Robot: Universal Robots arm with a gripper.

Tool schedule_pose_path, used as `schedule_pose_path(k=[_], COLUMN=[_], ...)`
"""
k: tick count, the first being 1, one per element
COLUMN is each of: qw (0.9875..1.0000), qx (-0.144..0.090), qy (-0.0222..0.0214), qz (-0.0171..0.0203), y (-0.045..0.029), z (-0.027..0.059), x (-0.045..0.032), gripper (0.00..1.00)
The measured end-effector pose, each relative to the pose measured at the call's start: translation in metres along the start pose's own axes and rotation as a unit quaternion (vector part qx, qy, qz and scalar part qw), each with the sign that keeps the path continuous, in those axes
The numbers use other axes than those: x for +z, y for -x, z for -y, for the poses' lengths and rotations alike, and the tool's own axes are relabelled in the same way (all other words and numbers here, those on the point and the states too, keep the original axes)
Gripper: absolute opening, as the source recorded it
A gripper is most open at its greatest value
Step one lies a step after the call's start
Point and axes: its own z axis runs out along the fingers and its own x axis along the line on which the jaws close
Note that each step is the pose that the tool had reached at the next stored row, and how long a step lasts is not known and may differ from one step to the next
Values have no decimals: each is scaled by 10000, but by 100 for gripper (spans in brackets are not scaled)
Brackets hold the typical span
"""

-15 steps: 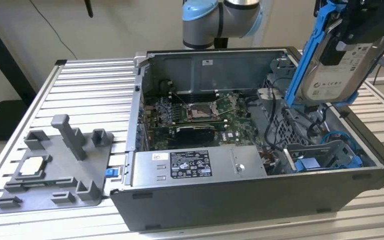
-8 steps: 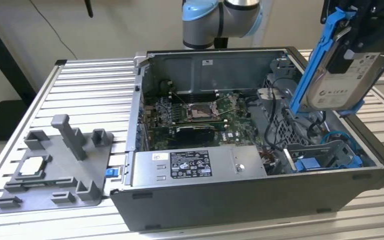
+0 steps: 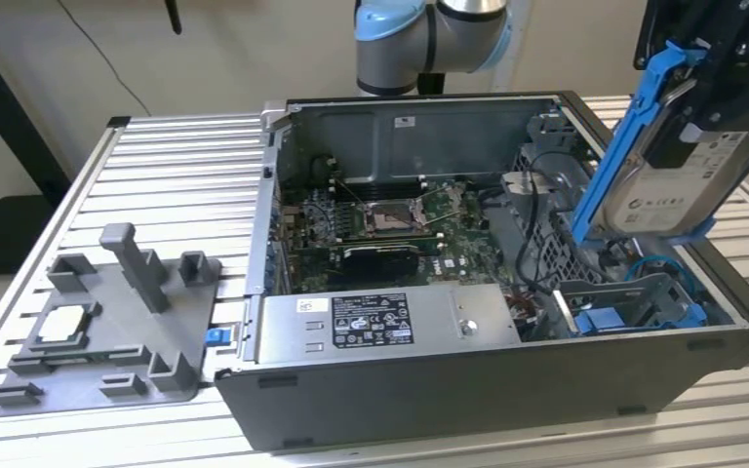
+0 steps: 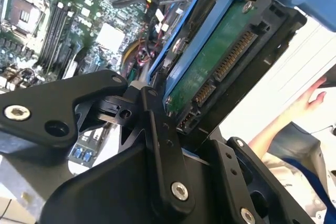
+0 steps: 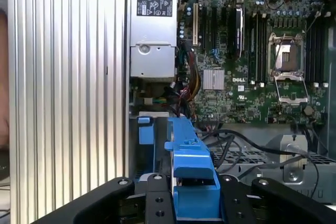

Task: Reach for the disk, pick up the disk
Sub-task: 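Pick up the disk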

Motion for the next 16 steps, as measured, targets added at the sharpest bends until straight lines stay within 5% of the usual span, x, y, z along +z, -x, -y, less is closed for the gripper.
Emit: schedule_pose_path(k=[16], qw=[10000], qx=[-2], qy=[2], qz=[26], y=[-57], z=[38], x=[271], gripper=[0])
